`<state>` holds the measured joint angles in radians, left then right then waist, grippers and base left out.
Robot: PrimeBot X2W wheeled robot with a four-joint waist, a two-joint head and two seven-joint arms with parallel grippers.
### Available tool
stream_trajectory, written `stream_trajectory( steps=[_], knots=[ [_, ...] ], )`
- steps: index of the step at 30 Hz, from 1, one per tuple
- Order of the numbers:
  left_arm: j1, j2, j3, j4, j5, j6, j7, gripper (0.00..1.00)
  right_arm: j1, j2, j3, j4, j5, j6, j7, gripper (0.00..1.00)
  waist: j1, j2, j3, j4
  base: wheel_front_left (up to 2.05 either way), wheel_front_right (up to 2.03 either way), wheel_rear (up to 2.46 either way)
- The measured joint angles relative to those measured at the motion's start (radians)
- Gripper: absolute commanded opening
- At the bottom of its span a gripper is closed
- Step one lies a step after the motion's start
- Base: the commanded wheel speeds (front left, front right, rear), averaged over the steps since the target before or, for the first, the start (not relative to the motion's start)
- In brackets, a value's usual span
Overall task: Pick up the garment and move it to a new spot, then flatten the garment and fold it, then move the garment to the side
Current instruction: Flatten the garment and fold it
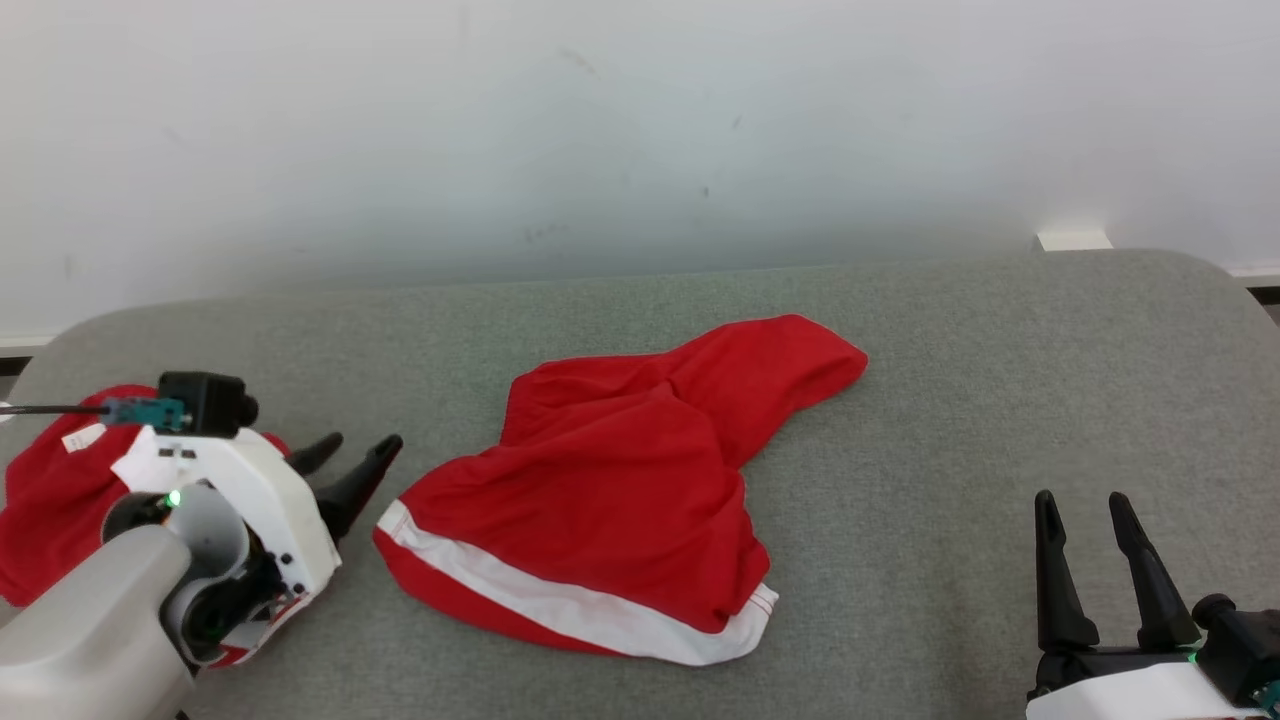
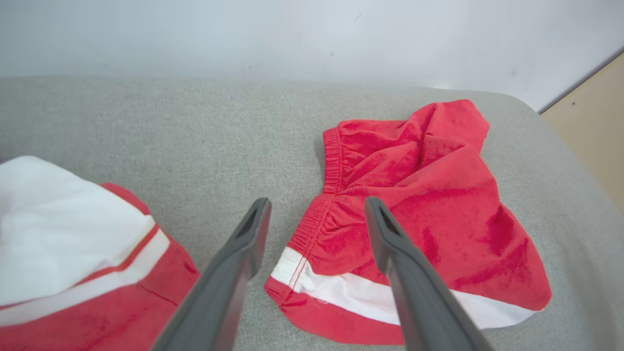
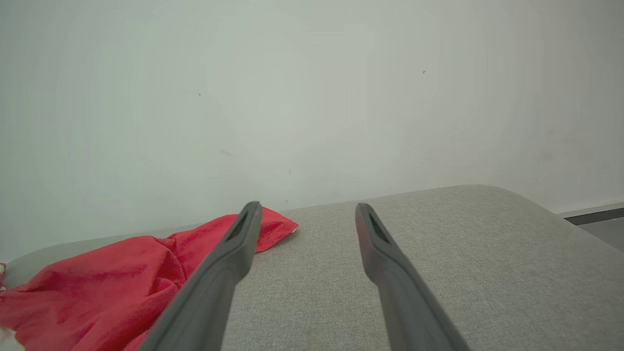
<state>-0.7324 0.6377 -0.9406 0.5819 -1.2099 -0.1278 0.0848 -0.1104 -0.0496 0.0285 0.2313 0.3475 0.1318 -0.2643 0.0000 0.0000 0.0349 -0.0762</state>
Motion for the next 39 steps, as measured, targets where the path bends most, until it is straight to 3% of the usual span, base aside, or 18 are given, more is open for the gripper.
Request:
stream_trajectory(
  steps=[2,5,8,13,15,16,20,21,22,26,33,39],
  knots=[
    [-0.005,0.010,0.008,-0.025,0.039,0.009,-0.077,1.00,0.010,0.000,0.002,0.001,0.000,0.000,0.000,1.00,0.0000,0.0000,-0.010,0.008,0.00,0.00,0.00],
    [0.001,0.023,0.028,-0.078,0.097,0.067,-0.203,1.00,0.014,0.000,0.006,0.001,0.002,0.000,0.000,1.00,0.0000,0.0000,-0.021,0.021,0.00,0.00,0.00],
    [0.047,0.018,0.043,-0.152,0.137,0.142,-0.300,1.00,0.022,0.000,0.007,0.000,0.005,0.000,0.000,1.00,0.0000,0.0000,-0.028,0.035,0.00,0.00,0.00],
    [0.172,-0.002,0.113,-0.296,0.212,0.273,-0.346,1.00,0.031,0.000,0.005,-0.004,0.005,0.000,0.000,1.00,0.0000,0.0000,-0.030,0.058,0.00,0.00,0.00],
    [0.208,-0.016,0.155,-0.334,0.240,0.299,-0.346,1.00,0.033,0.000,0.005,-0.004,0.005,0.000,0.000,1.00,0.0000,0.0000,-0.030,0.063,0.00,0.00,0.00],
    [0.277,-0.043,0.250,-0.404,0.301,0.334,-0.348,1.00,0.035,0.001,0.003,-0.006,0.005,0.000,0.000,1.00,0.0000,0.0000,-0.032,0.071,0.00,0.00,0.00],
    [0.459,-0.124,0.423,-0.499,0.434,0.372,-0.349,1.00,0.042,0.001,0.004,-0.007,0.005,0.000,0.000,1.00,0.0000,0.0001,-0.036,0.082,0.00,0.00,0.00],
    [0.459,-0.124,0.423,-0.499,0.434,0.372,-0.349,1.00,0.042,0.001,0.004,-0.007,0.005,0.000,0.000,1.00,0.0000,0.0001,-0.036,0.082,0.00,0.00,0.00],
    [0.532,-0.175,0.507,-0.531,0.486,0.374,-0.349,1.00,0.044,0.000,0.008,-0.008,0.005,0.000,0.000,1.00,0.0000,0.0000,-0.038,0.085,0.00,0.00,0.00],
    [0.636,-0.265,0.600,-0.549,0.606,0.342,-0.349,1.00,0.052,0.001,0.028,-0.008,0.006,0.000,0.000,1.00,0.0000,0.0000,-0.041,0.094,0.00,0.00,0.00],
    [0.717,-0.432,0.736,-0.511,0.764,0.235,-0.349,1.00,0.054,0.000,0.053,0.000,0.006,0.000,0.000,1.00,0.0000,0.0000,-0.044,0.098,0.00,0.00,0.00],
    [0.717,-0.518,0.807,-0.464,0.842,0.133,-0.349,1.00,0.055,-0.002,0.066,0.018,-0.005,0.000,0.000,1.00,0.0000,0.0000,-0.044,0.107,0.00,0.00,0.00]
  ],
)
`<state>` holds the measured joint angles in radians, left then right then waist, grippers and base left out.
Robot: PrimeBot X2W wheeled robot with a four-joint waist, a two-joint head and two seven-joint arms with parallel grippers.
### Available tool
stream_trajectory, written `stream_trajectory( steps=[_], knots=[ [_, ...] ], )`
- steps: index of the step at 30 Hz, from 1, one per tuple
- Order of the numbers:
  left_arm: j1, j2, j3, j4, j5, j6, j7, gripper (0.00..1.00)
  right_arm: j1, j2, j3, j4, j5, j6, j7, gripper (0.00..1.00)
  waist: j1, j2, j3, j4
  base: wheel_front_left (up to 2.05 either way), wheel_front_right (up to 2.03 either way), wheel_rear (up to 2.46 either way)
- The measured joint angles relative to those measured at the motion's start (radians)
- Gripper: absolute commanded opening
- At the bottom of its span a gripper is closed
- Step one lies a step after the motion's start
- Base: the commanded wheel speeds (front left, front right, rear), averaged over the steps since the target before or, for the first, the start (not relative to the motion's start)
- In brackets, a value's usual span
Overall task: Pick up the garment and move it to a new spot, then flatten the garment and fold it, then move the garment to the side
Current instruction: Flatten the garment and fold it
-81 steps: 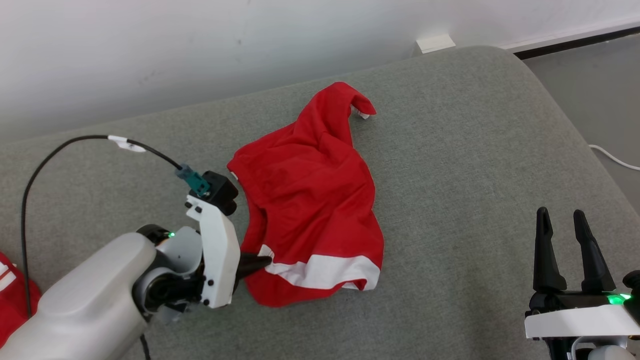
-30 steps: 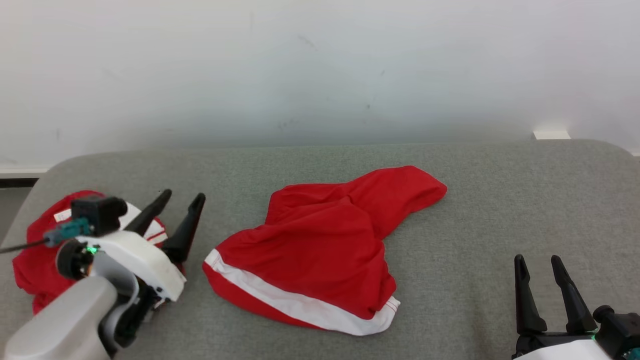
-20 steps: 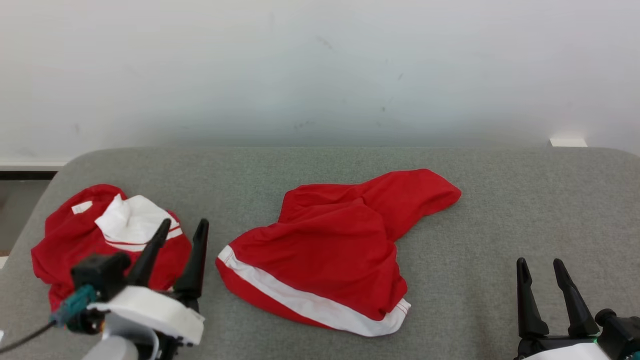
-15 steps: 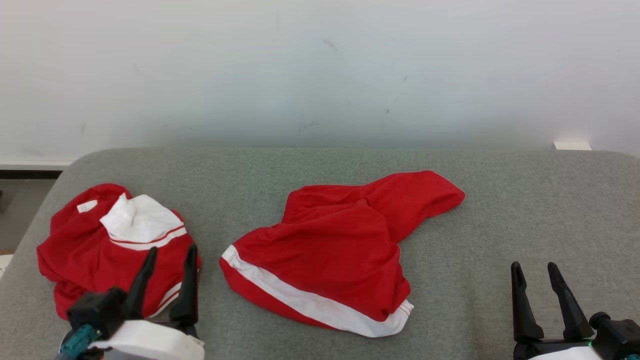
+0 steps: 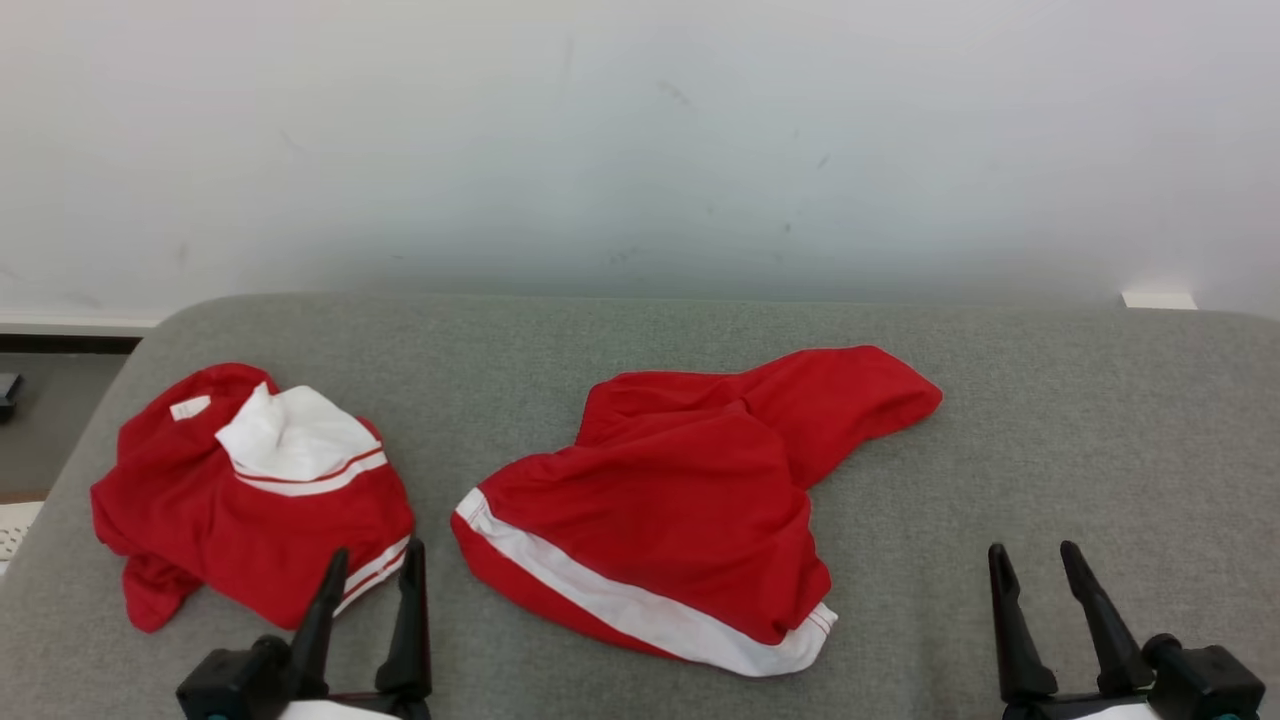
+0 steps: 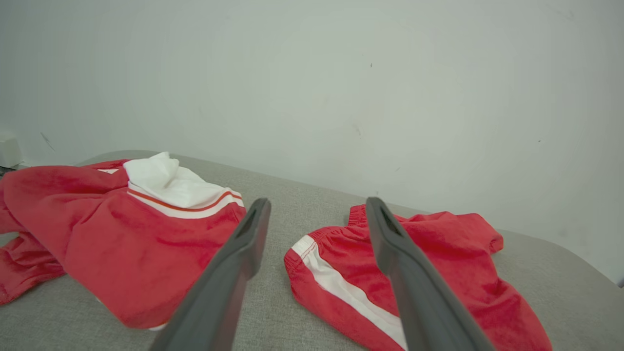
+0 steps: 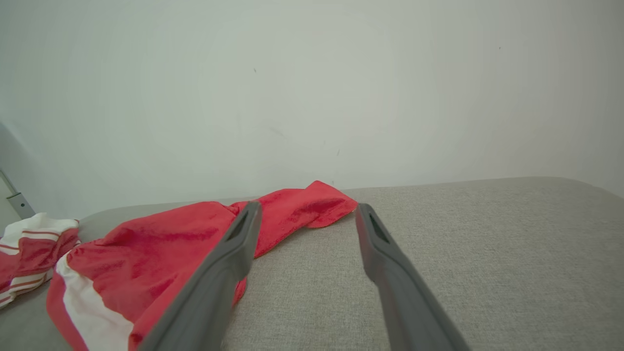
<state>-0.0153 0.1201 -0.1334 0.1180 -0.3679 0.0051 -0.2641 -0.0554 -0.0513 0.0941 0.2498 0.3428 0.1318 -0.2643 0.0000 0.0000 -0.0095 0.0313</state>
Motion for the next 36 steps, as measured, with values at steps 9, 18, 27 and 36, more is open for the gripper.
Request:
stream_trajectory(
  steps=[9,18,27,36],
  knots=[
    [-0.021,-0.051,0.053,0.029,0.069,-0.078,0.000,1.00,-0.053,-0.111,0.231,0.108,0.118,0.000,0.172,1.00,0.0000,0.0000,0.008,0.058,0.00,0.00,0.00],
    [-0.049,-0.069,0.074,0.038,0.088,-0.103,0.000,1.00,-0.182,-0.210,0.410,0.207,0.224,0.000,0.335,1.00,0.0000,0.0000,0.053,0.140,0.00,0.00,0.00],
    [-0.063,-0.071,0.072,0.045,0.077,-0.110,0.000,1.00,-0.252,-0.244,0.513,0.281,0.294,-0.002,0.391,1.00,0.0000,0.0001,0.089,0.209,0.00,0.00,0.00],
    [-0.059,-0.071,0.072,0.050,0.067,-0.101,0.000,1.00,-0.270,-0.269,0.584,0.279,0.347,0.000,0.343,0.00,0.0000,0.0000,0.079,0.204,0.00,0.00,0.00]
  ],
)
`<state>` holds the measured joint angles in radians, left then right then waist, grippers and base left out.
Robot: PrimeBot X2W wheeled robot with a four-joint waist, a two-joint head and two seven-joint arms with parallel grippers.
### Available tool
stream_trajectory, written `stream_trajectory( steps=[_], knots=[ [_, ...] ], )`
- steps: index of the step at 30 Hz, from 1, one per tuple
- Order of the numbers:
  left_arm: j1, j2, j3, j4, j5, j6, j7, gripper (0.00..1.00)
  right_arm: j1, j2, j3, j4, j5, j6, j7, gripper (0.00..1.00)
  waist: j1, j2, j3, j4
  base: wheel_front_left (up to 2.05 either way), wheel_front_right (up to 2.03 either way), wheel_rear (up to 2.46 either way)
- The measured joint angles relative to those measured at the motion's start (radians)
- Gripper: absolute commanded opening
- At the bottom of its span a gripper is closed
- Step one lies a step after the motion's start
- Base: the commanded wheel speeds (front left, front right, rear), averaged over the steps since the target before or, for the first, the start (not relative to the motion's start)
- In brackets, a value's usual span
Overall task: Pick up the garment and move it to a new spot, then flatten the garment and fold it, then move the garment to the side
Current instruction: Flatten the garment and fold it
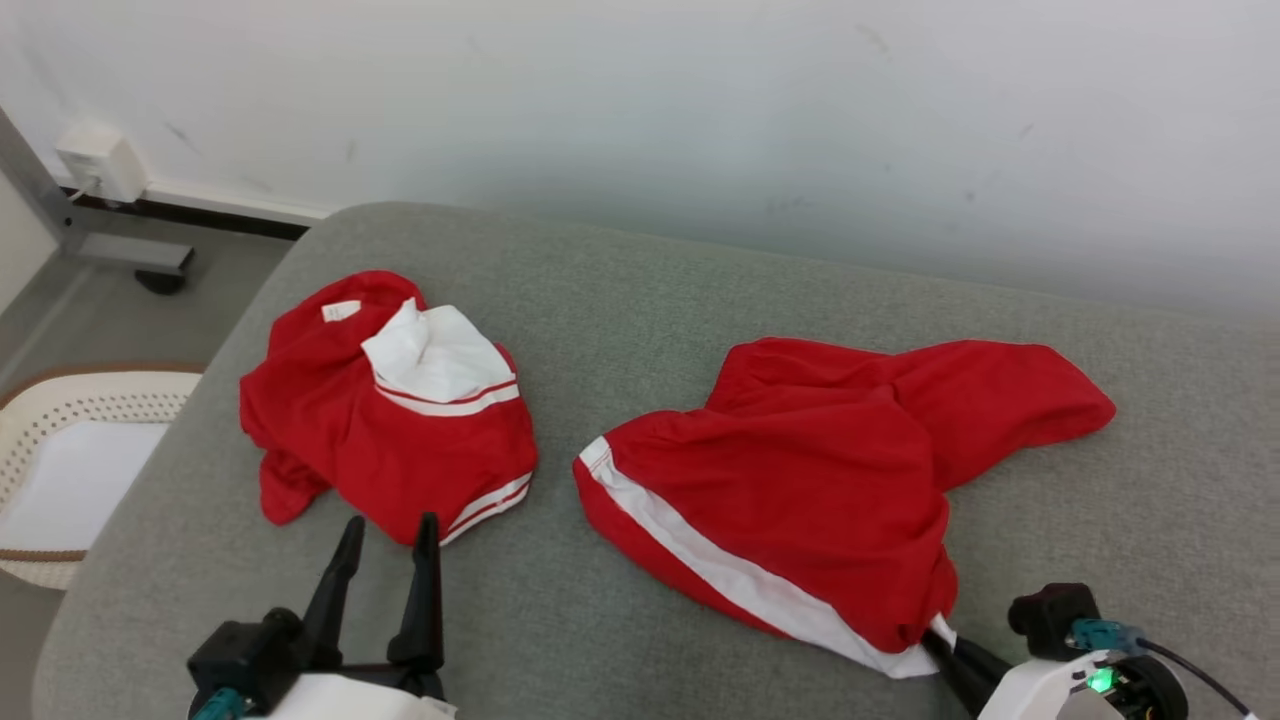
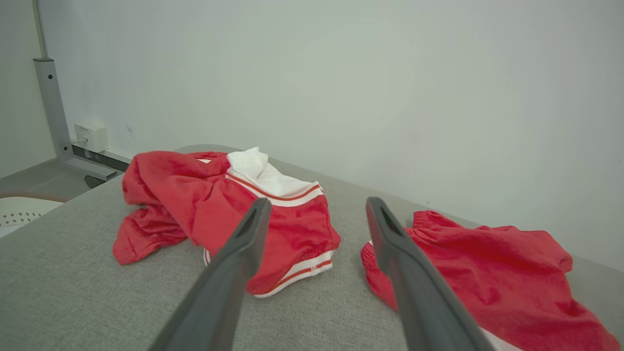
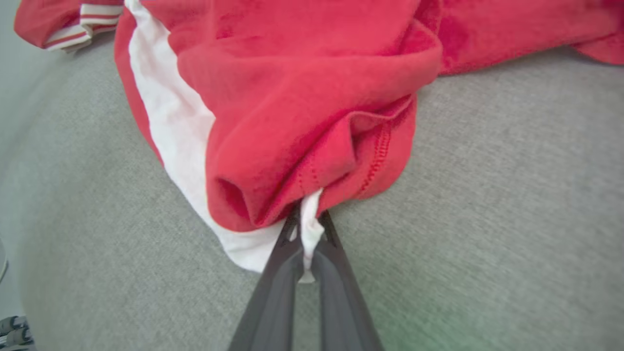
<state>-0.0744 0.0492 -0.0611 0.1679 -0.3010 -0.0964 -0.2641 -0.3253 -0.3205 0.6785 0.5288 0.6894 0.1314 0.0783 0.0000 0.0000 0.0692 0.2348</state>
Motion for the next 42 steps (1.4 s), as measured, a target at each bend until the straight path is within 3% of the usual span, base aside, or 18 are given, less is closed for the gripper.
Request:
stream_trajectory(
  steps=[3,10,16,18,20,32,38,42],
  knots=[
    [0.003,0.000,-0.002,0.000,0.000,0.000,0.000,1.00,-0.001,-0.020,-0.022,-0.004,0.008,0.000,-0.033,0.00,0.0000,0.0001,-0.010,-0.023,0.00,0.00,0.00],
    [0.016,0.000,0.002,0.002,0.012,-0.005,0.000,1.00,-0.004,-0.066,-0.181,0.014,-0.021,0.000,-0.089,0.00,0.0000,0.0001,-0.029,-0.105,0.00,0.00,0.00],
    [0.014,0.000,-0.006,0.005,0.022,-0.009,0.000,1.00,0.042,-0.045,-0.264,0.030,-0.028,0.000,-0.060,0.16,0.0000,0.0001,-0.030,-0.181,0.00,0.00,0.00],
    [0.011,-0.001,-0.007,0.007,0.023,-0.009,0.000,1.00,0.060,-0.021,-0.273,0.033,-0.022,0.000,-0.052,0.29,0.0000,0.0001,-0.027,-0.201,0.00,0.00,0.00],
    [0.009,0.000,-0.006,0.009,0.025,-0.009,0.000,1.00,0.068,-0.008,-0.293,0.047,-0.030,0.001,-0.054,1.00,0.0000,0.0001,-0.022,-0.216,0.00,0.00,0.00],
    [0.004,-0.001,0.008,0.004,0.029,-0.010,0.000,1.00,0.095,0.062,-0.507,0.030,-0.132,0.001,-0.248,1.00,0.0000,0.0001,-0.055,-0.240,0.00,0.00,0.00],
    [0.020,-0.001,0.015,-0.009,0.029,-0.008,0.000,1.00,0.163,0.123,-0.600,-0.128,-0.227,0.001,-0.332,1.00,0.0000,0.0001,-0.077,-0.238,0.00,0.00,0.00],
    [0.029,-0.001,0.020,-0.021,0.029,0.000,0.000,1.00,0.238,0.188,-0.649,-0.314,-0.309,0.001,-0.340,1.00,0.0000,0.0001,-0.085,-0.242,0.00,0.00,0.00]
  ],
)
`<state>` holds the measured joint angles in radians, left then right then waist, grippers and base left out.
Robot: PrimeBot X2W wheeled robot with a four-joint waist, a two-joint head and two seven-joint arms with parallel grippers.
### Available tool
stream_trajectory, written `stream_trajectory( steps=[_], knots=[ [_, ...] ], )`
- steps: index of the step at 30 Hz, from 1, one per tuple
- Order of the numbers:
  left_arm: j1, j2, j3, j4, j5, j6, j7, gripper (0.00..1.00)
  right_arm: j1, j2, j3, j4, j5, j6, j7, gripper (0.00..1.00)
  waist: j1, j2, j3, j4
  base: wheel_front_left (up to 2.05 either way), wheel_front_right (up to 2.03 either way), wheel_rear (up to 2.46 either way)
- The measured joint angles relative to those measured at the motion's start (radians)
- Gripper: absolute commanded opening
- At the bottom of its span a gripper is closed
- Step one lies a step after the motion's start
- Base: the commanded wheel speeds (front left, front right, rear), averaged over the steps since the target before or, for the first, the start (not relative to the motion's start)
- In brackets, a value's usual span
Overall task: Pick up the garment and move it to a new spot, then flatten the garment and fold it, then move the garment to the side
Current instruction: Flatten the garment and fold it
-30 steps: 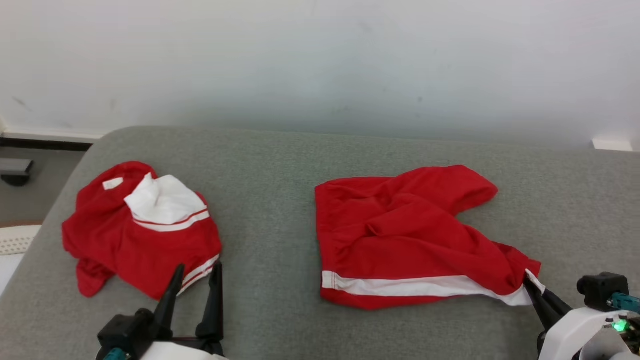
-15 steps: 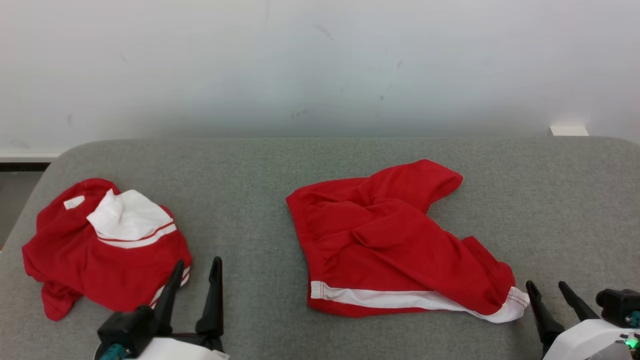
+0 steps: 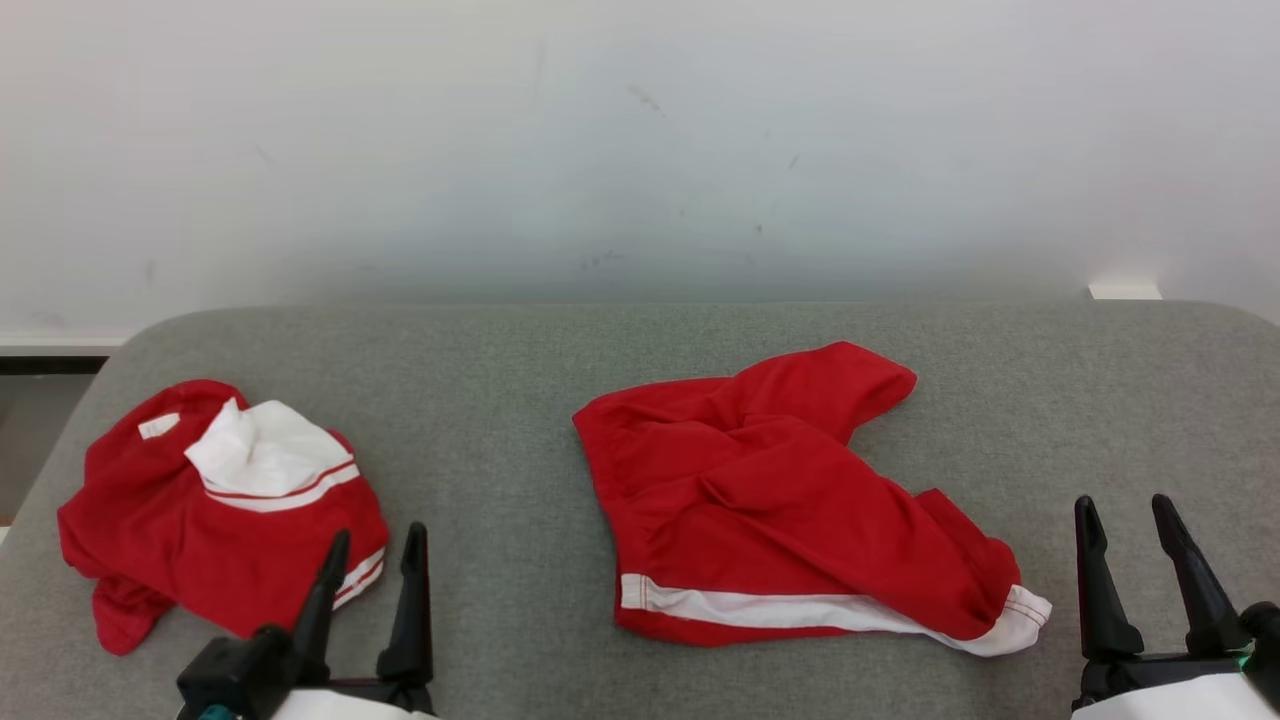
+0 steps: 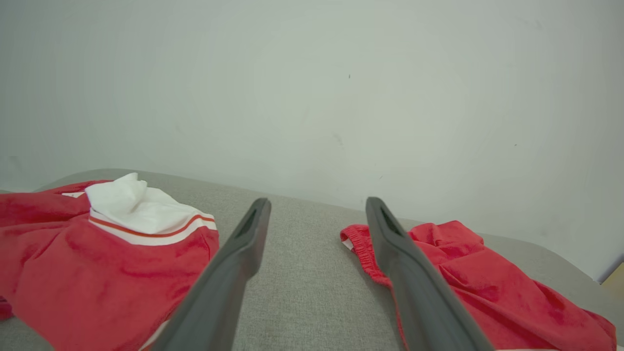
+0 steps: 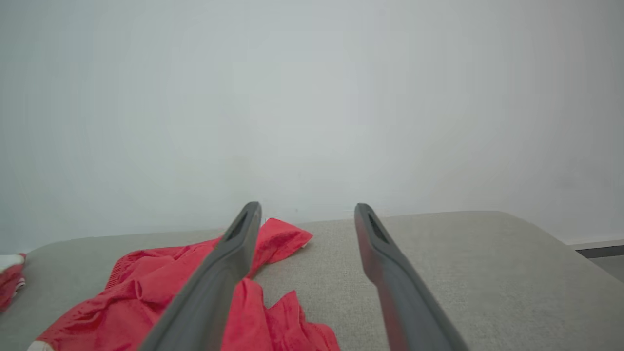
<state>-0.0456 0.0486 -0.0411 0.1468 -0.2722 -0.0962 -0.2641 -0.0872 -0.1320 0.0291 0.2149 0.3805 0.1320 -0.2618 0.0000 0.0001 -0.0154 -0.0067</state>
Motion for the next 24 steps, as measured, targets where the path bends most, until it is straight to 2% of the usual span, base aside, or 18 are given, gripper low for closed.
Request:
stream_trajectory(
  steps=[7,24],
  knots=[
    [0.019,0.000,-0.016,0.005,-0.001,0.006,0.000,1.00,0.075,0.041,-0.030,-0.124,-0.095,0.000,-0.001,1.00,0.0000,0.0000,0.002,-0.006,0.00,0.00,0.00],
    [0.018,0.000,-0.018,0.012,0.000,0.010,0.000,1.00,0.085,0.049,-0.039,-0.116,-0.114,0.000,-0.001,1.00,0.0000,0.0000,0.006,-0.004,0.00,0.00,0.00]
  ],
)
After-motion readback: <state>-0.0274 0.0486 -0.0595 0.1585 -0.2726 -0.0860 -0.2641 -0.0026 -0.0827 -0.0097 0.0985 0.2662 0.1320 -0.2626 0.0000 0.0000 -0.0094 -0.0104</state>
